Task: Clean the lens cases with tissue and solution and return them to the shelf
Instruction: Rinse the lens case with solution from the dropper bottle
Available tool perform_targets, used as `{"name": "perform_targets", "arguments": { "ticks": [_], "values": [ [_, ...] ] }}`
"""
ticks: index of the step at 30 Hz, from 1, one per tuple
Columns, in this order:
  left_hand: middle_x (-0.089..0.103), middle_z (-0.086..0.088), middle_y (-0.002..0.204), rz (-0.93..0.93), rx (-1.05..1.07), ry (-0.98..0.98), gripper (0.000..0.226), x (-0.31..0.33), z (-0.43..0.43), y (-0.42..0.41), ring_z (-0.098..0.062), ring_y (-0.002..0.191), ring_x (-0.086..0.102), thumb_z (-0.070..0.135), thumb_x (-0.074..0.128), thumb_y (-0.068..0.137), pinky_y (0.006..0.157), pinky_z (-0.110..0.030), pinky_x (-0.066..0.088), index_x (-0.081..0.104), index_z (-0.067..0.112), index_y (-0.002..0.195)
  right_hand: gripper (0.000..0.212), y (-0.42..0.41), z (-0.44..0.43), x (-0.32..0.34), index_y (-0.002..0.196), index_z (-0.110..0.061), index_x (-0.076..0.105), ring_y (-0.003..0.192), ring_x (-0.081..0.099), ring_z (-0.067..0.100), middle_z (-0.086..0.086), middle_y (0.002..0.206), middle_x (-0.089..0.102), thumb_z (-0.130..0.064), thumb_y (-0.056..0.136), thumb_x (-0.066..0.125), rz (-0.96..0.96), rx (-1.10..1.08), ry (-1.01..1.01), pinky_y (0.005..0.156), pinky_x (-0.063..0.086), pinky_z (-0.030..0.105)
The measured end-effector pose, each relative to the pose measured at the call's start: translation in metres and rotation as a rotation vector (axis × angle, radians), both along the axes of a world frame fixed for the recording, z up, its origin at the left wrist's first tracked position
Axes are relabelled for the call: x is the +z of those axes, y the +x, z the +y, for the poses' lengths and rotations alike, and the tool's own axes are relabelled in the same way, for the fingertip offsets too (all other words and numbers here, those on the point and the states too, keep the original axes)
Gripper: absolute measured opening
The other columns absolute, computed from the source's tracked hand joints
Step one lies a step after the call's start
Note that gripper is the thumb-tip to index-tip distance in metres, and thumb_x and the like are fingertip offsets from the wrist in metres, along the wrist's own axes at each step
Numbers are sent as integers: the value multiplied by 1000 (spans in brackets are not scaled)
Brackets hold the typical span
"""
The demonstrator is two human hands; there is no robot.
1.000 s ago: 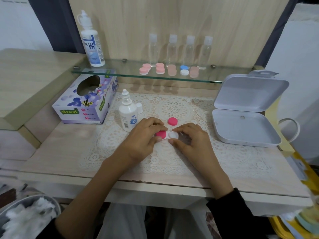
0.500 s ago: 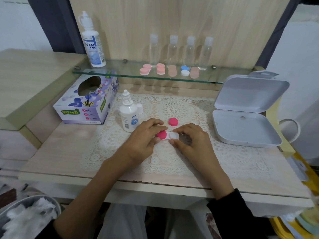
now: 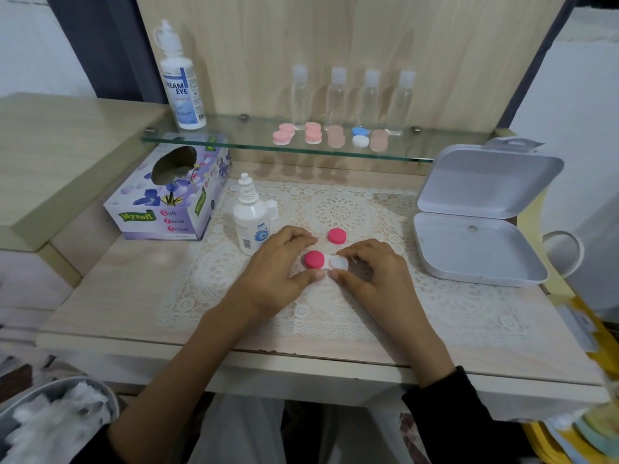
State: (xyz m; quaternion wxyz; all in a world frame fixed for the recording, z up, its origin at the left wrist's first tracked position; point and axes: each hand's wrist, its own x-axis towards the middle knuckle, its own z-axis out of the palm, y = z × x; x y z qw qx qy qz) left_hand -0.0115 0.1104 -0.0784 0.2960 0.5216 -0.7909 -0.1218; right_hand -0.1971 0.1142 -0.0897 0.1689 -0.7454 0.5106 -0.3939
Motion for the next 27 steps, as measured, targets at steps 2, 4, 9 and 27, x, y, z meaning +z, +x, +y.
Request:
{"name": "perform_targets", "arguments": {
  "ticks": [2, 4, 9, 27],
  "values": [
    [51, 4, 122, 9, 25, -12, 45, 0, 0, -2, -9, 116, 46, 31, 67, 86, 94, -14, 28, 58, 12, 126, 20, 0, 0, 0, 98, -18, 71, 93, 53, 12, -8, 94, 62, -28, 81, 76, -7, 0, 2, 78, 40, 23],
    [56, 1, 112, 11, 30, -35, 33, 0, 1, -4, -13, 107, 50, 27, 67, 86, 87, -14, 31, 63, 11, 115, 20, 0, 0, 0, 97, -18, 71, 93, 53, 11, -8, 94, 62, -28, 81, 76, -7, 0, 5, 78, 40, 23],
    [58, 0, 109, 3, 36, -48, 26, -2, 1, -10, -14, 104, 49, 19, 64, 87, 88, -16, 30, 64, 9, 111, 21, 0, 1, 2, 99, -18, 72, 93, 53, 11, -7, 95, 62, -26, 81, 76, -22, -1, 14, 78, 38, 21],
    [60, -2, 107, 29, 33, -53, 30, -3, 4, -7, -15, 101, 50, 23, 66, 86, 83, -9, 27, 65, 8, 111, 37, -4, -35, 23, 127, -18, 62, 83, 51, 5, -5, 113, 59, -4, 93, 57, 2, 55, 133, 78, 39, 13]
  ]
}}
